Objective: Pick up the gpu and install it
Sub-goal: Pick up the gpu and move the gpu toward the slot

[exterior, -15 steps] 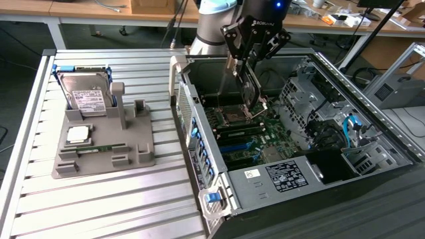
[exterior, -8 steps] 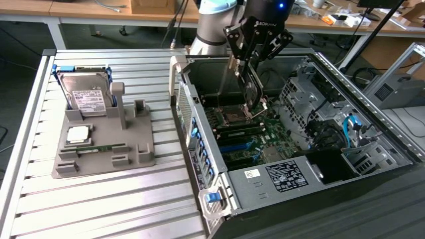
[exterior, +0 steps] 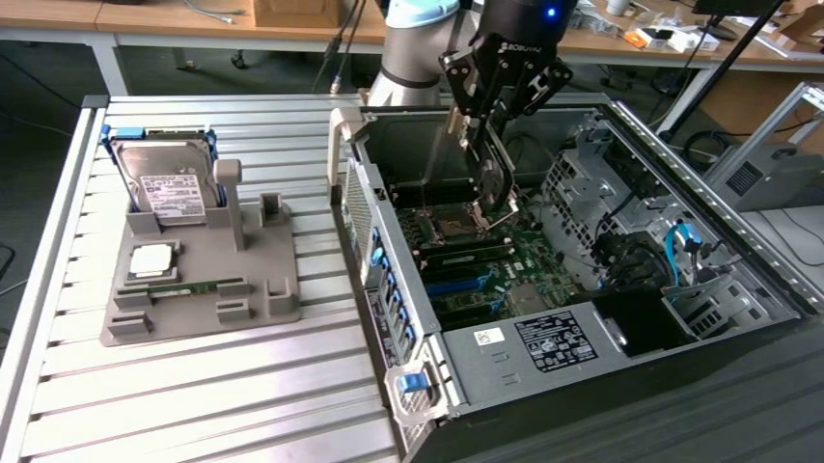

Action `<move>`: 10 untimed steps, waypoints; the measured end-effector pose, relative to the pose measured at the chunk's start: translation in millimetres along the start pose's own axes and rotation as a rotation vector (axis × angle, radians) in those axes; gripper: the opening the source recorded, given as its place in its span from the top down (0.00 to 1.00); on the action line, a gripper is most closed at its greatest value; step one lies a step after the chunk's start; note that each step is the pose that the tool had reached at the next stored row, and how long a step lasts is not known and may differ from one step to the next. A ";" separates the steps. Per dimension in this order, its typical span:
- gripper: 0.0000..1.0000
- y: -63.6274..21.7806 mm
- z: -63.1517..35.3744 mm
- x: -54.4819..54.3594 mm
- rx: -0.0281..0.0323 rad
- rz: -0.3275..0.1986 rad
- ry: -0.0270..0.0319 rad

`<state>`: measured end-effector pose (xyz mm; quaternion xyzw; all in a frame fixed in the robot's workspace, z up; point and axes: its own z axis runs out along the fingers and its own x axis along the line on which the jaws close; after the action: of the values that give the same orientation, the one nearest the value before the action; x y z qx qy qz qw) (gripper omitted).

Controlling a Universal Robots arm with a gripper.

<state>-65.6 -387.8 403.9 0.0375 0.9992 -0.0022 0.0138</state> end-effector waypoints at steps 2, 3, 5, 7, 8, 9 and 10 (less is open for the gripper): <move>0.73 0.1 0.3 -1.3 0.0000 0.000 0.0000; 0.73 0.2 0.4 -1.9 0.0000 0.000 0.0000; 0.73 0.3 0.6 -3.3 0.0000 0.000 0.0000; 0.73 0.4 0.9 -4.7 0.0000 0.000 0.0000; 0.73 0.4 1.0 -5.3 0.0000 0.000 0.0000; 0.73 0.5 1.2 -6.3 0.0000 0.000 -0.0001; 0.73 0.5 1.3 -6.9 0.0000 0.000 0.0000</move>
<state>-58.6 -387.8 402.7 0.0375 0.9992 -0.0021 0.0138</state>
